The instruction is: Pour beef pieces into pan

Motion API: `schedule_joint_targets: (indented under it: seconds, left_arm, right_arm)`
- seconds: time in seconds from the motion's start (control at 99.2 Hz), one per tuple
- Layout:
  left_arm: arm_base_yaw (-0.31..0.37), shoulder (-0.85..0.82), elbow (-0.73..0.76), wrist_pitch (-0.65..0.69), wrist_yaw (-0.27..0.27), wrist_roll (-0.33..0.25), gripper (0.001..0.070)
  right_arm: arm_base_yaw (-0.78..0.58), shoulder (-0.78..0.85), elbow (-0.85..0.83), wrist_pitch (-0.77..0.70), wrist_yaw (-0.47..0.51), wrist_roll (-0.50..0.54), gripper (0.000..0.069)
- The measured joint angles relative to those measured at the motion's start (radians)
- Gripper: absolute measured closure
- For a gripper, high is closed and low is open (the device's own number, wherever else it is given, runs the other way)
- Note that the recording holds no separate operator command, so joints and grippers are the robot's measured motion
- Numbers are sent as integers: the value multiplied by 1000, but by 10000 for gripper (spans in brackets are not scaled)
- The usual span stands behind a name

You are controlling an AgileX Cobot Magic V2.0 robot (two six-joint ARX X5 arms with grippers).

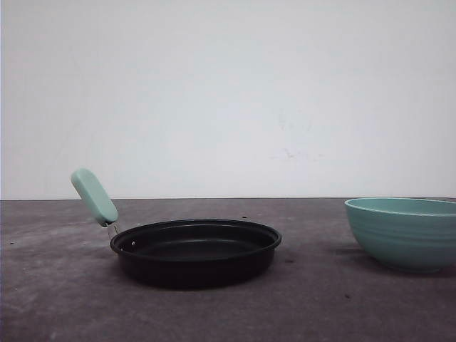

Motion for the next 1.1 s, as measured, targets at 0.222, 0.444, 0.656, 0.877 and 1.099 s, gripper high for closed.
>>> schedule_joint_targets:
  seconds: [0.222,0.444,0.656,0.877,1.099]
  left_arm:
    - [0,0,0,0,0,0,685]
    - [0,0,0,0,0,0,685]
    - [0,0,0,0,0,0,685]
    - [0,0,-8,37,-2,0,685]
    - [0,0,-19,111,-3,-24,685]
  right_arm:
    - [0,0,0,0,0,0,686]
    - [0,0,0,13,-34,40,686]
    - [0,0,0,-1,10,50,686]
    - [0,0,0,-1,27,-35,686]
    - [0,0,0,53,24,-69,686]
